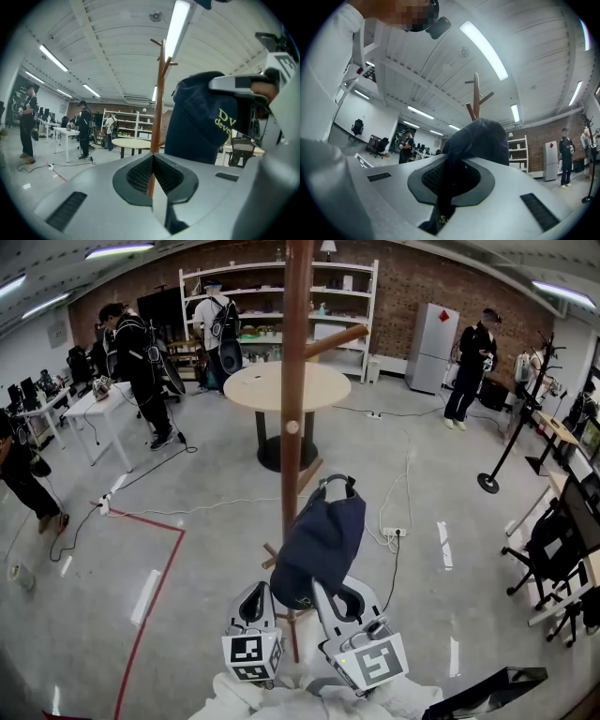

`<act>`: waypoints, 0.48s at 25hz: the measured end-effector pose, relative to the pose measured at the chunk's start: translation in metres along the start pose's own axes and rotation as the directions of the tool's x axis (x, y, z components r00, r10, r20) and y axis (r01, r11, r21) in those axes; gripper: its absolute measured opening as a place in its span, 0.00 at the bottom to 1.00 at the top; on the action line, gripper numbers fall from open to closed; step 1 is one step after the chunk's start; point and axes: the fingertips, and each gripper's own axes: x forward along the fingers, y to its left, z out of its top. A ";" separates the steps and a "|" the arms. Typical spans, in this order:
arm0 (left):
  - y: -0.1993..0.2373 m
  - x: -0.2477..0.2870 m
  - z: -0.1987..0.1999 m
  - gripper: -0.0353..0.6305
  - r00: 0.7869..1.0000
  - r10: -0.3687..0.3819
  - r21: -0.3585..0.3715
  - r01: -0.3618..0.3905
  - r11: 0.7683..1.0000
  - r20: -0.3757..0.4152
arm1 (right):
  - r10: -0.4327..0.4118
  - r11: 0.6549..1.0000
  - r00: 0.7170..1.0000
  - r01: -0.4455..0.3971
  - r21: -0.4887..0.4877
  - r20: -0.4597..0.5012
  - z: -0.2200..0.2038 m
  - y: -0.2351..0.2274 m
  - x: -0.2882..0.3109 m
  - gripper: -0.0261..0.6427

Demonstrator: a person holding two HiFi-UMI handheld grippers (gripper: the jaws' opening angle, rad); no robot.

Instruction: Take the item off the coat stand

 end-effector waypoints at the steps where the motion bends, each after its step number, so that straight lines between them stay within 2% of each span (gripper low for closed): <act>1: 0.000 0.001 0.000 0.05 1.000 0.006 0.000 -0.006 1.000 0.001 | 0.005 1.000 1.000 -0.005 0.001 -0.002 -0.002 -0.001 0.000 0.06; 12: -0.005 -0.002 0.006 0.05 0.998 0.051 -0.010 -0.051 0.999 0.023 | 0.033 0.999 0.999 -0.033 0.031 -0.022 -0.017 -0.011 -0.004 0.06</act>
